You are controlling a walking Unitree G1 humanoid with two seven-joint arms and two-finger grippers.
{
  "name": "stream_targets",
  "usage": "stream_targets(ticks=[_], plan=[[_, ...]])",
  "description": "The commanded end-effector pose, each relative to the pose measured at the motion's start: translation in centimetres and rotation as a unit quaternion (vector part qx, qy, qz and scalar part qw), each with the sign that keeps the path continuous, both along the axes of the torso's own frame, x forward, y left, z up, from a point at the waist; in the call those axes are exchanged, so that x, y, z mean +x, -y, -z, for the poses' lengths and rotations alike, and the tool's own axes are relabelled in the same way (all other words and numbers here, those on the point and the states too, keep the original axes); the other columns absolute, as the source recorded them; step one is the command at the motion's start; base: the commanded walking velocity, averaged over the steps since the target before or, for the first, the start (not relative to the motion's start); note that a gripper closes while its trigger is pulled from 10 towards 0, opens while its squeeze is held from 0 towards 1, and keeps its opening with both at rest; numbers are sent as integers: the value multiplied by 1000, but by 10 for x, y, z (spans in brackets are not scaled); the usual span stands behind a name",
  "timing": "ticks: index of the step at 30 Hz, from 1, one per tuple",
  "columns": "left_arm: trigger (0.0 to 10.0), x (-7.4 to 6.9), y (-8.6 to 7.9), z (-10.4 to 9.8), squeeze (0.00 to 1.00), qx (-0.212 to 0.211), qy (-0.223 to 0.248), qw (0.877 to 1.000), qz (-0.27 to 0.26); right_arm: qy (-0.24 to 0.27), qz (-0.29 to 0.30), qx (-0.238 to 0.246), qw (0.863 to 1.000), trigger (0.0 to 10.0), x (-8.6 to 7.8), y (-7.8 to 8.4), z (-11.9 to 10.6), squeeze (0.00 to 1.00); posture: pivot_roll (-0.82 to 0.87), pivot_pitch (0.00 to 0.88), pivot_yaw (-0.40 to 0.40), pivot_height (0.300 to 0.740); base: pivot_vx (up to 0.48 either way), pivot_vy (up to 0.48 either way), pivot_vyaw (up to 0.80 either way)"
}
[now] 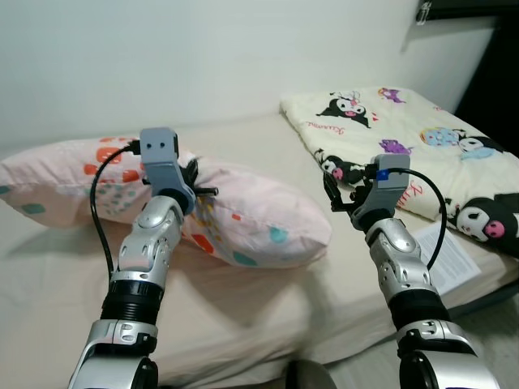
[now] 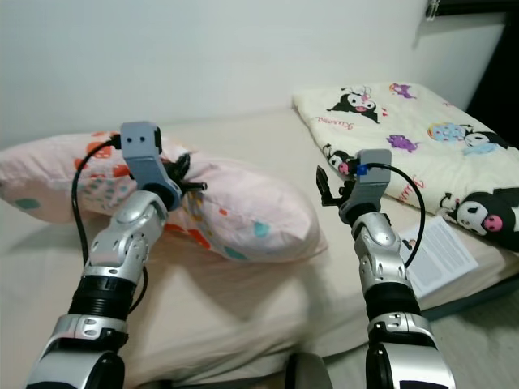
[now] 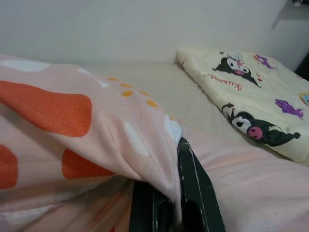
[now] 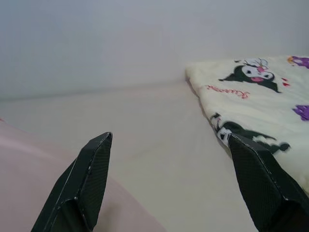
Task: Clean up the room
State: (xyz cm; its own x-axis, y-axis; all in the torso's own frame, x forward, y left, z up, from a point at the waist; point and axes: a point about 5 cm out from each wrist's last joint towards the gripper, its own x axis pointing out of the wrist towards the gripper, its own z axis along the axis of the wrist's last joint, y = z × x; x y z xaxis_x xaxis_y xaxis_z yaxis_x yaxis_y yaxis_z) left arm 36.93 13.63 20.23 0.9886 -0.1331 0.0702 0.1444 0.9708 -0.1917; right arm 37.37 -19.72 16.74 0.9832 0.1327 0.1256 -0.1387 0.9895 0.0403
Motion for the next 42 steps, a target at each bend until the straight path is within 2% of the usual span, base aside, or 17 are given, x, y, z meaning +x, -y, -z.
stream_targets(ticks=[1,4,8,18,24,32,40,42], plan=[[10000,2,3,-15,0,2,29,1000,6,9,-2,8,1000,10000,0,0,-5,0,-92,0,-18,658,-480,0,0],[10000,2,4,-15,0,8,32,999,6,9,-2,9,1000,10000,-1,0,-5,0,-92,0,-18,663,-480,0,0],[10000,3,2,-18,0,34,46,998,-4,12,1,10,1000,10000,-1,2,-7,0,-97,0,-12,682,0,0,0],[10000,4,-4,-23,0,37,52,998,-11,13,4,12,1000,10000,-2,2,-7,0,-95,0,-9,716,0,0,0],[10000,4,2,-20,0,49,48,998,0,13,6,13,1000,10000,-3,2,-7,0,-95,0,-6,740,0,0,0],[10000,3,6,-22,0,73,63,995,14,13,9,14,1000,10000,-3,3,-6,0,-96,0,-3,740,0,0,0],[10000,4,9,-36,0,139,113,982,63,14,16,14,1000,10000,-3,4,-7,0,-97,0,-3,740,0,0,0],[10000,4,11,-42,0,191,132,968,92,12,27,13,999,10000,-2,5,-6,0,-98,0,-3,740,0,0,0]])
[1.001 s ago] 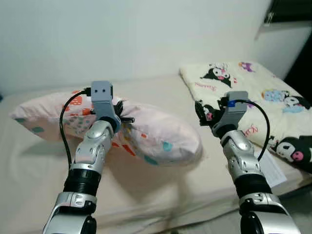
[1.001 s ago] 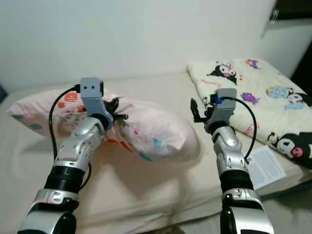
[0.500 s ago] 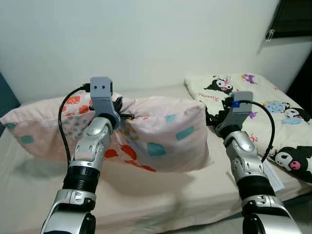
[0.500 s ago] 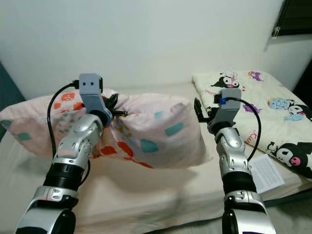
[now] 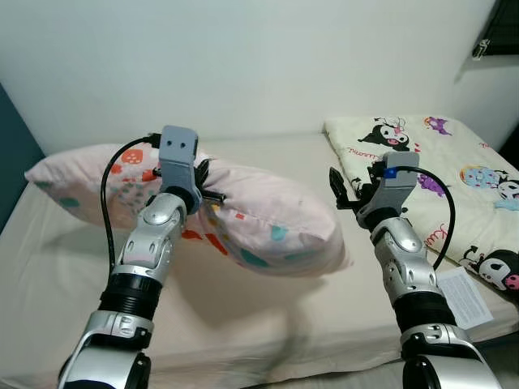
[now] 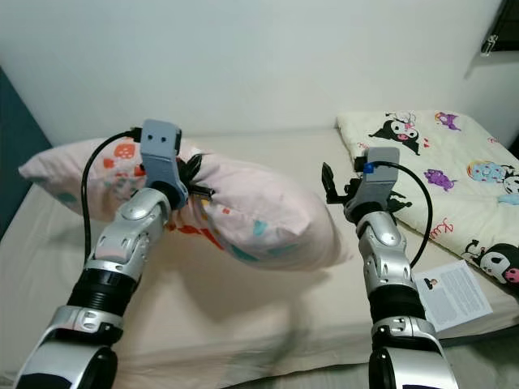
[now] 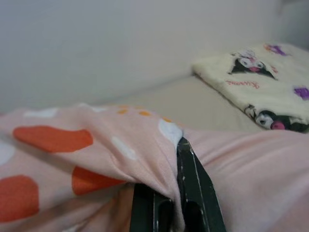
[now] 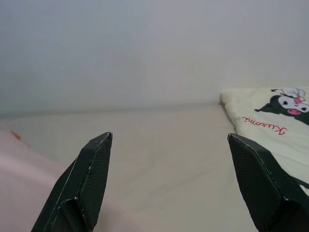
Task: Clean up the room
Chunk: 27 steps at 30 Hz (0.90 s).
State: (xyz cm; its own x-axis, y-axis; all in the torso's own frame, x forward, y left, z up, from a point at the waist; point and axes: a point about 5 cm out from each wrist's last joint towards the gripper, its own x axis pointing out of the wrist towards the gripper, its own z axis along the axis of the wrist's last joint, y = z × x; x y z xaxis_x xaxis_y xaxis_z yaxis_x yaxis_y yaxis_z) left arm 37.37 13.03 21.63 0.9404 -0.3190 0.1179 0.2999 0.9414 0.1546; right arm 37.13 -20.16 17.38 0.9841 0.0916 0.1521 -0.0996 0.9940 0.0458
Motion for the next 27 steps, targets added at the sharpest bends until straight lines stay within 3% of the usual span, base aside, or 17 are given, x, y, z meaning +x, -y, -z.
stream_targets(ticks=[1,3,4,5,6,7,10,11,12,19,27], plan=[[10000,0,5,-28,0,25,69,997,24,-1,6,9,1000,10000,0,0,0,0,-98,0,-3,740,0,0,0],[10000,2,-1,-28,0,128,83,987,45,1,13,8,1000,10000,0,1,0,0,-97,0,-2,740,0,0,0],[10000,2,-1,-28,0,128,83,987,45,1,13,8,1000,10000,0,1,0,0,-97,0,-2,740,0,0,0],[10000,3,-5,-27,0,171,87,980,46,1,14,8,1000,10000,0,2,0,0,-97,0,-1,740,0,0,0],[10000,7,-18,-22,0,278,95,956,28,2,17,9,1000,10000,0,2,1,0,-97,0,1,740,0,0,0],[10000,7,-18,-22,0,278,95,956,28,2,17,9,1000,10000,0,2,1,0,-97,0,1,740,0,0,0],[10000,10,-30,-16,0,383,104,918,12,2,19,10,1000,10000,0,3,1,0,-94,0,3,740,0,0,0],[10000,10,-30,-16,0,383,104,918,12,2,19,10,1000,10000,0,3,1,0,-94,0,3,740,0,0,0],[10000,10,-34,-9,0,431,102,896,16,3,20,10,1000,10000,0,3,1,0,-94,0,3,740,0,0,0],[10000,7,-35,4,0,468,94,878,28,1,20,8,1000,10000,-1,2,3,0,-93,0,3,740,0,0,0],[10000,9,-38,18,0,467,76,880,23,-3,19,5,1000,10000,-2,0,5,0,-90,0,2,740,0,0,0]])
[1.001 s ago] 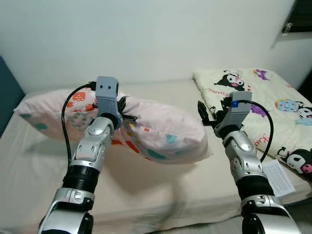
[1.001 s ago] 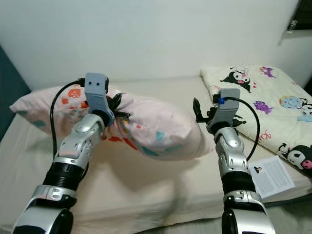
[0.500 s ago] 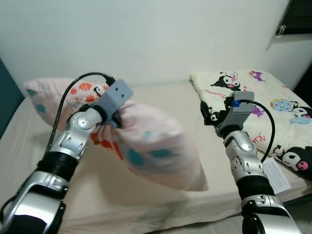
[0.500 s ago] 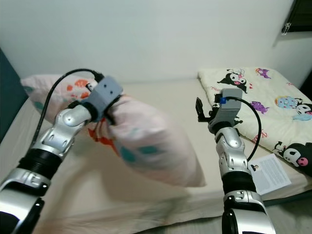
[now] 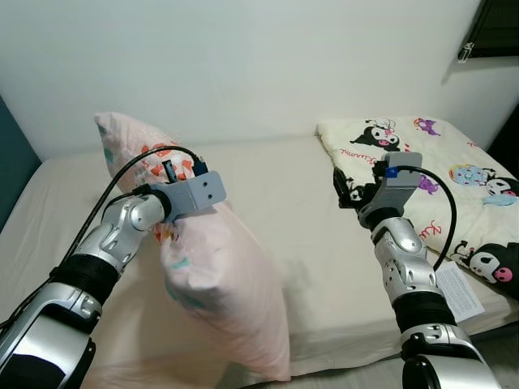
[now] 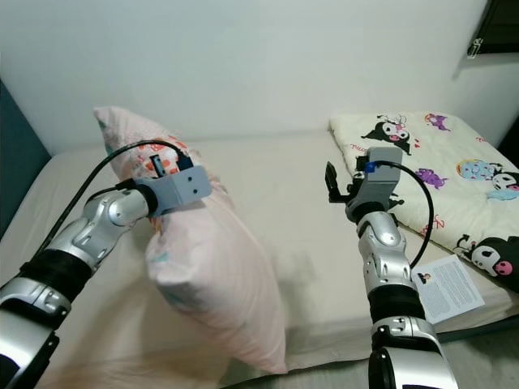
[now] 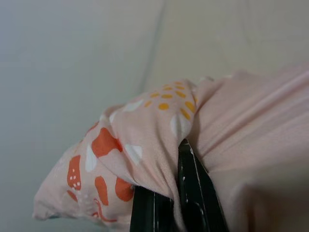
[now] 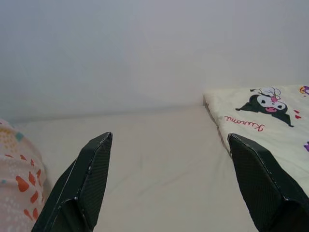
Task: Clean up the room
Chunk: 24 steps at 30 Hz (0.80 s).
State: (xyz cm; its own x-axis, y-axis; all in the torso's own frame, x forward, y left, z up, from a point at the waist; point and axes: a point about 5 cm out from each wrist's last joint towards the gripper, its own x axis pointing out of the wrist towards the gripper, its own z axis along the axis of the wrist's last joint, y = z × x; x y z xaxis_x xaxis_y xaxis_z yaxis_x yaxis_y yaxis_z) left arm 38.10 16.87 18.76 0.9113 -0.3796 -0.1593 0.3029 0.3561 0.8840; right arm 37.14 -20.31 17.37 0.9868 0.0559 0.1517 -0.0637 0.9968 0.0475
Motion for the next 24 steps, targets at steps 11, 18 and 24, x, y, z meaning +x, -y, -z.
stream_targets(ticks=[11,18,24], plan=[[10000,2,19,7,0,-209,-50,976,-40,-7,-2,7,1000,10000,-3,-5,8,0,-87,0,6,740,0,0,0],[10000,0,30,10,0,-250,-60,966,-30,-9,-1,6,1000,10000,-4,-4,9,0,-87,0,6,740,0,0,0],[10000,5,27,-5,0,-293,-46,954,-40,-8,0,6,1000,10000,-3,-4,8,0,-89,0,8,740,0,136,0]])
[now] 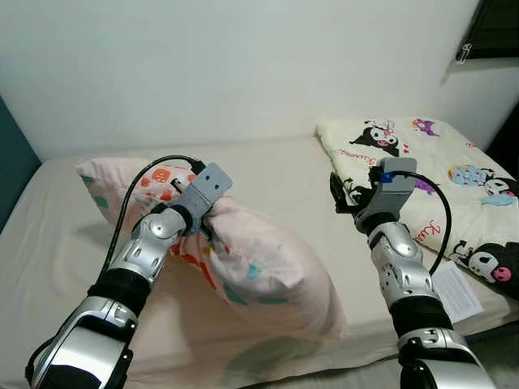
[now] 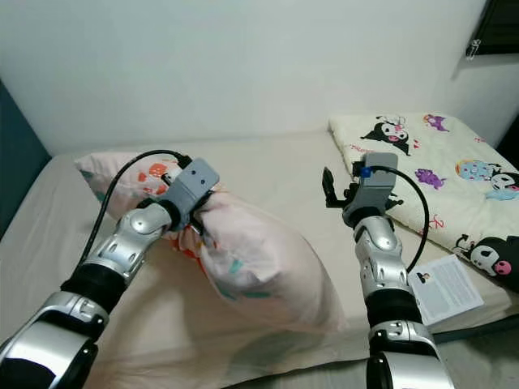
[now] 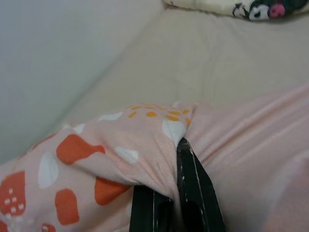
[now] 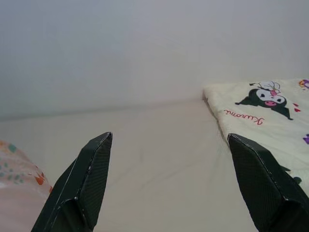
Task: Clean up the room
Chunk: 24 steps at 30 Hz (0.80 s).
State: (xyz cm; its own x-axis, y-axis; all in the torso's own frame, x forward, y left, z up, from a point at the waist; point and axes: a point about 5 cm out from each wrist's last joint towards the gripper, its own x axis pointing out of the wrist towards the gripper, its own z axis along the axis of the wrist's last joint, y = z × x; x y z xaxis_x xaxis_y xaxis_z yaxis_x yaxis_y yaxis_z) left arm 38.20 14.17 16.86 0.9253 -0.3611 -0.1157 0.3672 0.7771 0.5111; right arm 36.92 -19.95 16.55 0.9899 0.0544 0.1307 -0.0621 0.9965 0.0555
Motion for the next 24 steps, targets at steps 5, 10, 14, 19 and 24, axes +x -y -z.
stream_targets(ticks=[5,10,14,19,24], plan=[[10000,5,-4,-29,0,-43,44,998,-13,4,0,4,1000,10000,-1,-1,0,0,-89,0,8,740,0,406,0],[10000,6,-5,-31,0,-44,48,998,-16,5,0,4,1000,10000,-1,-1,-1,0,-90,0,8,740,0,405,0],[10000,6,-3,-34,0,-46,55,997,-13,8,1,5,1000,10000,-1,0,-2,0,-94,0,9,740,0,403,0],[10000,7,0,-41,0,-39,67,997,-6,9,1,4,1000,10000,-1,0,-3,0,-94,0,12,740,0,406,0],[10000,9,0,-50,0,-24,85,996,-7,11,3,5,1000,10000,-2,0,-3,0,-97,0,19,740,0,405,0]])
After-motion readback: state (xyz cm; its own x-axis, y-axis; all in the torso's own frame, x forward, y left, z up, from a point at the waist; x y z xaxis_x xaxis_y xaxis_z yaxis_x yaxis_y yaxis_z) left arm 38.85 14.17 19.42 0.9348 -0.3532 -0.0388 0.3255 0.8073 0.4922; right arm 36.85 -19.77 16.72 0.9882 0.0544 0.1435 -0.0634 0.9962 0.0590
